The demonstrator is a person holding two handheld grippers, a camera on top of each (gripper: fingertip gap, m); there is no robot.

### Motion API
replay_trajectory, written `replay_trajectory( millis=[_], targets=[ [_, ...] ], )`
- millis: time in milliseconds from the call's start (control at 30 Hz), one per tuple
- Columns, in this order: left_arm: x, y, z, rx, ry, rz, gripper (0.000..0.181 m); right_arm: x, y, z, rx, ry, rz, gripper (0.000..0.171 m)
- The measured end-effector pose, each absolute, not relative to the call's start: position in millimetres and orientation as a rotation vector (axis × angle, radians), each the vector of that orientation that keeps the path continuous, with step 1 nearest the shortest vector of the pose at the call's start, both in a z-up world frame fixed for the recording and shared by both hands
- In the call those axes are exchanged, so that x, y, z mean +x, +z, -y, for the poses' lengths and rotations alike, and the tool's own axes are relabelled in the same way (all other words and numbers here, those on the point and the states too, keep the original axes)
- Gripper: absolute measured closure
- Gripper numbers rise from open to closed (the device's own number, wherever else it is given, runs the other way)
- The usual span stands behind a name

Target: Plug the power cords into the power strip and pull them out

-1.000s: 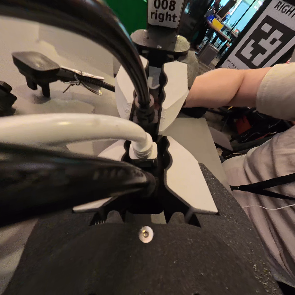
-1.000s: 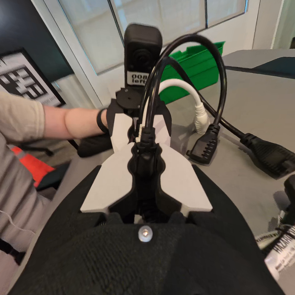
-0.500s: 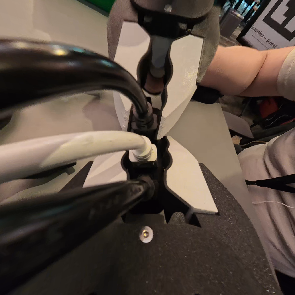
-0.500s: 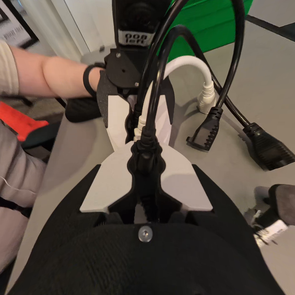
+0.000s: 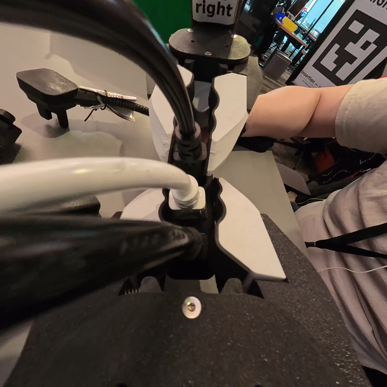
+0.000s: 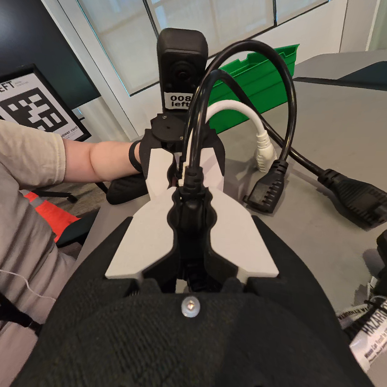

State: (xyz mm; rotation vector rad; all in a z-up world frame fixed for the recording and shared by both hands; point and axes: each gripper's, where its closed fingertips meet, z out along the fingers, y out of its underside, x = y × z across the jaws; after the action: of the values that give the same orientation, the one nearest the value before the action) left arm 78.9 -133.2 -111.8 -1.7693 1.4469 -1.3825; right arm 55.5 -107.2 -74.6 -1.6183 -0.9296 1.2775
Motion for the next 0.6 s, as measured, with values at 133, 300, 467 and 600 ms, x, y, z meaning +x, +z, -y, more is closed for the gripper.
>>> replay_trajectory(
  millis=[133,300,467,600],
  targets=[
    [78,-116,136,-1.766,-1.317,-1.499,0.141,48,-83,111,-1.670,1.150,1.056,0.152],
    [79,-119,138,-1.777,-1.303,-1.516,0.141,51,-85,113,-1.724,1.157,1.070,0.152],
    [78,-123,137,-1.796,-1.270,-1.524,0.141,59,-87,115,-1.732,1.221,1.030,0.151],
    [77,-124,136,-1.801,-1.283,-1.533,0.141,54,-88,112,-1.739,1.194,1.036,0.151]
  ],
)
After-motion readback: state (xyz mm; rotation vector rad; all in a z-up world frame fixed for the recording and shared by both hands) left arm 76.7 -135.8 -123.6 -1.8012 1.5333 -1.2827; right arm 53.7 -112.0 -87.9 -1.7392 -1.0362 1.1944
